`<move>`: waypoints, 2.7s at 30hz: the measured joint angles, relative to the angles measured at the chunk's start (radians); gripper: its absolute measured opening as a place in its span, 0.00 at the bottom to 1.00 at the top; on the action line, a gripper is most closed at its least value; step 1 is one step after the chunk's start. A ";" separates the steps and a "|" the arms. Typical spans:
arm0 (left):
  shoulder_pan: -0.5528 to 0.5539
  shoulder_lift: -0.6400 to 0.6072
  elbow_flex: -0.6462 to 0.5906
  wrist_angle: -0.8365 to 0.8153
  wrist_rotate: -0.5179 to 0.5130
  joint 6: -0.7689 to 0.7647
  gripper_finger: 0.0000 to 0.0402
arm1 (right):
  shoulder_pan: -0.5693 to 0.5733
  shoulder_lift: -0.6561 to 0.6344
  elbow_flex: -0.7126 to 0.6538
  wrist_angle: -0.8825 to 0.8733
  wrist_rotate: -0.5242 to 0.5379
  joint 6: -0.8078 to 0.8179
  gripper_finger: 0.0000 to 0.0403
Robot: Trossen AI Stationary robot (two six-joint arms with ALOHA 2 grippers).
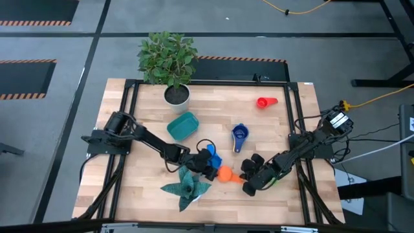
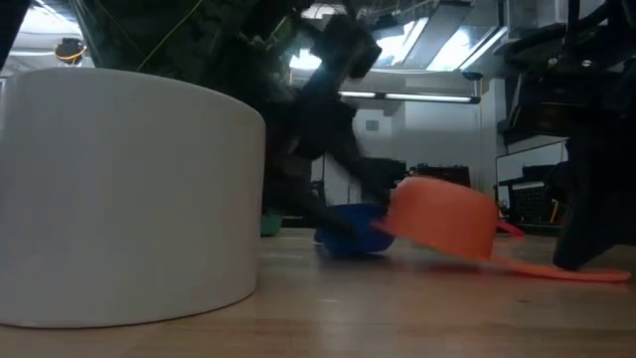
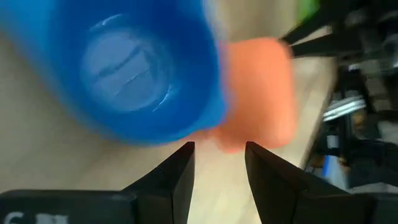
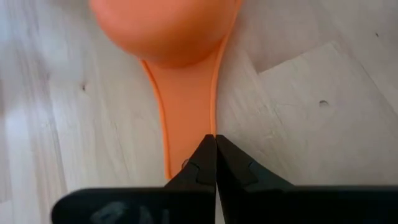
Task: Nest measuring cups in basket
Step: Stack the orange measuring cup on top of the blue measuring cup, then stack the orange measuring cup on top of the dark blue measuring cup
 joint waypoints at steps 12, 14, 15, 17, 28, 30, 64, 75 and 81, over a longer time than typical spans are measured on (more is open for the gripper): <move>0.000 0.037 0.000 0.112 0.002 0.000 0.34 | 0.001 -0.001 0.000 0.002 -0.005 -0.020 0.00; 0.000 0.036 0.000 0.121 0.002 0.003 0.34 | 0.001 -0.001 0.000 0.004 -0.006 -0.022 0.00; 0.000 0.036 0.000 0.122 0.002 0.006 0.34 | 0.001 -0.001 0.000 0.004 -0.009 -0.022 0.00; 0.000 0.037 0.000 0.134 0.000 0.008 0.34 | 0.001 -0.001 0.000 0.005 -0.021 -0.022 0.00; 0.002 0.037 0.001 0.212 -0.030 0.060 0.34 | 0.021 -0.001 0.002 0.005 -0.026 -0.026 0.00; 0.002 0.037 0.001 0.212 -0.029 0.060 0.34 | 0.021 -0.001 0.002 0.004 -0.026 -0.026 0.00; 0.003 0.037 0.001 0.223 -0.106 -0.026 0.34 | 0.021 0.000 0.001 0.059 -0.027 -0.098 0.01; -0.018 0.037 0.001 0.223 -0.050 0.001 0.34 | 0.021 0.000 0.001 0.047 -0.077 -0.152 0.01; -0.030 0.037 0.001 0.223 -0.053 0.007 0.34 | 0.021 -0.039 0.001 0.023 -0.127 -0.156 0.01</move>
